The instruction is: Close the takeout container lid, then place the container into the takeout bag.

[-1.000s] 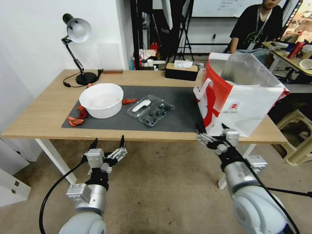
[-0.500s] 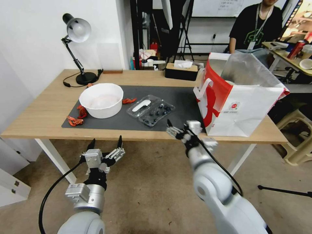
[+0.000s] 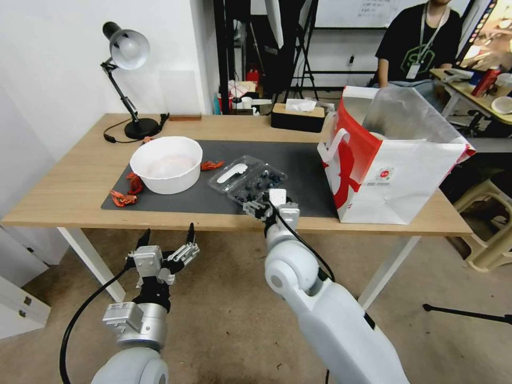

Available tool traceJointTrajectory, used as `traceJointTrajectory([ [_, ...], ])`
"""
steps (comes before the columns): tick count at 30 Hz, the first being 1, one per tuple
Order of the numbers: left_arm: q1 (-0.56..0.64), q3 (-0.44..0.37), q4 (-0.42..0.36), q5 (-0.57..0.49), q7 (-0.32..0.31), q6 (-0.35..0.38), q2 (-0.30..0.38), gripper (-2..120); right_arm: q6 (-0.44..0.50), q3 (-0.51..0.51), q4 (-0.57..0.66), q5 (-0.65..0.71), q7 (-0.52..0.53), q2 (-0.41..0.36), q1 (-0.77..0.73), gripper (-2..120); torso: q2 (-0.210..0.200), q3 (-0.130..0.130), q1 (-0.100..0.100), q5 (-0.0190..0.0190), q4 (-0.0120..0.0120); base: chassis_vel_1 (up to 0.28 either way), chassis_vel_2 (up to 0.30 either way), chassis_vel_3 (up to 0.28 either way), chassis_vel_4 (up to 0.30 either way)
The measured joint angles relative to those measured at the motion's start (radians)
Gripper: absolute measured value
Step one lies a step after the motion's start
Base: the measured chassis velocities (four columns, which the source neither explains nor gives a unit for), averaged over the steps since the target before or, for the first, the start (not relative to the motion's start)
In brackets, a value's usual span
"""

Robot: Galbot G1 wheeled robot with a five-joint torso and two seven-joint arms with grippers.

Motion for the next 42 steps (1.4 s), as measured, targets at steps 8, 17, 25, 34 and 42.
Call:
traceJointTrajectory([
  [8,-0.002,-0.003,0.005,-0.004,-0.005,-0.007,0.0,100,-0.033,-0.003,-0.031,0.042,0.046,0.018,0.031,100,0.0,0.0,0.0,0.0,-0.0001,0.0,0.0,0.0,0.0],
  [17,-0.004,-0.005,0.008,-0.008,-0.009,-0.012,0.0,100,-0.059,0.0,-0.025,0.085,0.072,0.019,0.031,100,0.0,0.0,0.0,0.0001,0.0,0.0,0.0,0.0,0.0],
  [25,-0.007,-0.005,0.01,-0.01,-0.011,-0.014,0.0,100,-0.074,0.019,-0.005,0.115,0.085,0.006,0.019,100,0.0,0.0,0.0,0.0001,0.0,0.0,0.0,0.0,0.0],
  [34,-0.009,-0.002,0.011,-0.013,-0.013,-0.015,0.0,100,-0.094,0.046,0.026,0.158,0.094,-0.022,0.012,100,0.0,0.0,0.0,0.0001,0.0,0.0,0.0,0.0,0.0],
  [42,-0.009,-0.001,0.011,-0.014,-0.014,-0.016,0.0,100,-0.113,0.077,0.054,0.201,0.102,-0.063,0.007,100,0.0,0.0,0.0,0.0002,0.0,0.0,0.0,0.0,0.0],
])
